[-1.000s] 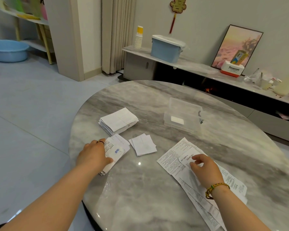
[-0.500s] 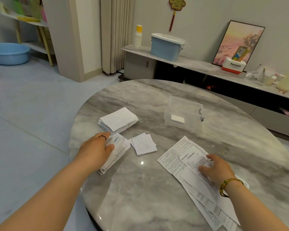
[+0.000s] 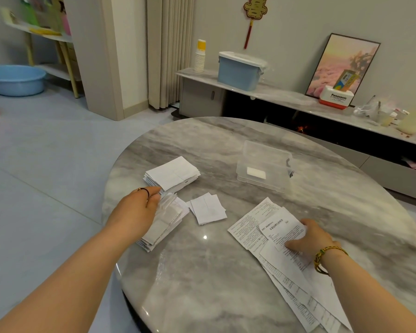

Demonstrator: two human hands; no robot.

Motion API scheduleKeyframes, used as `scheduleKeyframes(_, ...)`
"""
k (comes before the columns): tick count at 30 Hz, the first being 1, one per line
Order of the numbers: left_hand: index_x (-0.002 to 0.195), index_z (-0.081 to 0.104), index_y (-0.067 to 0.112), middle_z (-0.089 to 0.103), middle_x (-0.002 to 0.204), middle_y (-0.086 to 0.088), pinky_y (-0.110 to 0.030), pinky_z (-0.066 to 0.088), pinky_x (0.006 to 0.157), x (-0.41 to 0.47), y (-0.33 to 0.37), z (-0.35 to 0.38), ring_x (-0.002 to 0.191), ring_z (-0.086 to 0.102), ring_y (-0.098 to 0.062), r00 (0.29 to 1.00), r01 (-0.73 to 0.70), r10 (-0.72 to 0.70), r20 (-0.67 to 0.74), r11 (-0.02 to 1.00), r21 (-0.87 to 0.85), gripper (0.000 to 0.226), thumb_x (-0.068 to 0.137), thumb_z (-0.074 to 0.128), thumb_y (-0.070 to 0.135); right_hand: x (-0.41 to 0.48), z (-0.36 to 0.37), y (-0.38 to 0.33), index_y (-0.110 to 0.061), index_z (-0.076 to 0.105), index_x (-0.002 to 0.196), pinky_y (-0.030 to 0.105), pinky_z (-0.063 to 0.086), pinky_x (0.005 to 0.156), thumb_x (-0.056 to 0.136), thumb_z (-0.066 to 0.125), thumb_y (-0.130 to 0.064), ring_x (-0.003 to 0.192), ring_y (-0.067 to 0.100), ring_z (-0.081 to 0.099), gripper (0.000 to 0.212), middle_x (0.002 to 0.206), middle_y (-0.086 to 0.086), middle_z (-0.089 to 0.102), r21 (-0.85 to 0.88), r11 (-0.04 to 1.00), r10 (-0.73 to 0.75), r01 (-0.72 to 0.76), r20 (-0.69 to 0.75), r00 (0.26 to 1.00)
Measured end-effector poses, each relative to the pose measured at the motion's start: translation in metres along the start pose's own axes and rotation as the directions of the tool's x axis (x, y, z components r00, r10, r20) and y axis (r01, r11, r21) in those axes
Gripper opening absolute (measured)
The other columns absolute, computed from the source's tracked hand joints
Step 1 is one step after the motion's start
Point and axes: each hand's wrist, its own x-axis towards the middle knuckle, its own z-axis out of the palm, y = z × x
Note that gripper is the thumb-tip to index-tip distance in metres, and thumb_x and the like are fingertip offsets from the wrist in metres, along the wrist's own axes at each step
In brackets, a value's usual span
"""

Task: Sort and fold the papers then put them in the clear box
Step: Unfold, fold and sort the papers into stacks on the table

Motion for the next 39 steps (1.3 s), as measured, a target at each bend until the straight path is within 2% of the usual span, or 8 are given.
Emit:
scheduleKeyframes(3,0.132,0.048,0.013,0.048,0.137,-0.004,-0.025,0.032,0.100,-0.003,0.003,-0.001,0.125,0.045,-0.022,0.999,-0.026,0.023,-0.046,0.997,-0.068,0.036,0.097,0.039,0.019,0.000,-0.002,0.002,-0.014,0.049,0.117,0.038,0.040,0.096,0.085,0.061,-0.023,0.103,0.028,0.057,0.035,0.094,0.003,0.060,0.143,0.990,-0.009,0.010,-0.006,1.000)
scheduleKeyframes(5,0.128,0.052,0.015,0.051,0.134,-0.001,-0.021,0.031,0.096,-0.007,0.009,-0.002,0.124,0.045,-0.019,0.993,-0.073,0.061,-0.097,0.990,-0.121,0.034,0.096,0.042,0.018,-0.007,-0.007,0.003,-0.012,0.057,0.095,0.030,0.047,0.069,0.088,0.053,-0.013,0.079,0.024,0.057,0.007,0.073,0.001,0.056,0.190,0.979,-0.064,0.070,-0.036,0.997)
scheduleKeyframes(10,0.102,0.066,0.019,0.060,0.100,0.014,-0.003,0.033,0.077,-0.026,0.033,0.002,0.097,0.052,-0.003,0.964,-0.253,0.216,-0.158,0.926,-0.280,0.020,0.091,0.050,0.012,-0.031,-0.021,0.003,-0.017,0.052,0.063,0.024,0.039,0.052,0.089,0.051,-0.005,0.059,0.014,0.052,0.028,0.066,0.000,0.055,0.414,0.885,-0.169,0.213,-0.139,0.976)
scheduleKeyframes(13,0.078,0.061,0.034,0.058,0.085,0.025,0.004,0.036,0.071,-0.038,0.046,0.017,0.083,0.054,0.009,0.969,-0.225,0.248,0.004,0.885,-0.407,0.026,0.090,0.053,0.013,-0.047,-0.022,0.003,-0.015,0.056,0.065,0.026,0.044,0.054,0.086,0.055,-0.003,0.061,0.016,0.055,0.025,0.069,0.003,0.061,0.591,0.769,-0.176,0.245,-0.172,0.969)
scheduleKeyframes(19,0.074,0.057,0.034,0.063,0.078,0.010,-0.023,0.049,0.080,-0.047,0.064,0.057,0.078,0.059,-0.005,0.893,0.012,0.204,0.401,0.880,-0.475,0.027,0.092,0.051,0.016,-0.066,-0.006,-0.001,-0.012,0.063,0.077,0.023,0.053,0.047,0.087,0.055,-0.001,0.053,0.012,0.066,0.017,0.066,0.000,0.070,0.860,0.488,-0.242,0.146,-0.027,0.970)
scheduleKeyframes(26,0.077,0.069,0.016,0.073,0.067,0.006,-0.017,0.054,0.053,-0.041,0.080,0.065,0.059,0.068,-0.006,0.836,0.232,0.140,0.531,0.787,-0.572,0.021,0.090,0.054,0.008,-0.067,0.007,-0.006,-0.011,0.066,0.085,0.022,0.053,0.049,0.088,0.054,-0.002,0.059,0.010,0.068,0.015,0.072,-0.001,0.073,0.922,0.382,-0.374,0.068,0.087,0.923)
scheduleKeyframes(32,0.079,0.069,0.012,0.073,0.067,0.001,-0.017,0.052,0.049,-0.033,0.083,0.075,0.055,0.067,-0.008,0.827,0.329,0.100,0.554,0.713,-0.619,0.020,0.089,0.053,0.003,-0.057,0.003,-0.002,-0.011,0.066,0.090,0.026,0.052,0.054,0.089,0.051,-0.004,0.068,0.020,0.066,0.017,0.086,0.009,0.072,0.941,0.338,-0.429,0.027,0.128,0.894)
scheduleKeyframes(39,0.078,0.069,0.009,0.073,0.067,-0.004,-0.020,0.055,0.050,-0.029,0.085,0.073,0.055,0.068,-0.011,0.769,0.475,0.121,0.628,0.550,-0.688,0.026,0.088,0.048,-0.003,-0.056,-0.003,0.000,-0.005,0.062,0.077,0.016,0.048,0.040,0.090,0.042,0.005,0.046,0.009,0.062,0.026,0.058,0.004,0.068,0.982,0.184,-0.493,-0.038,0.126,0.861)
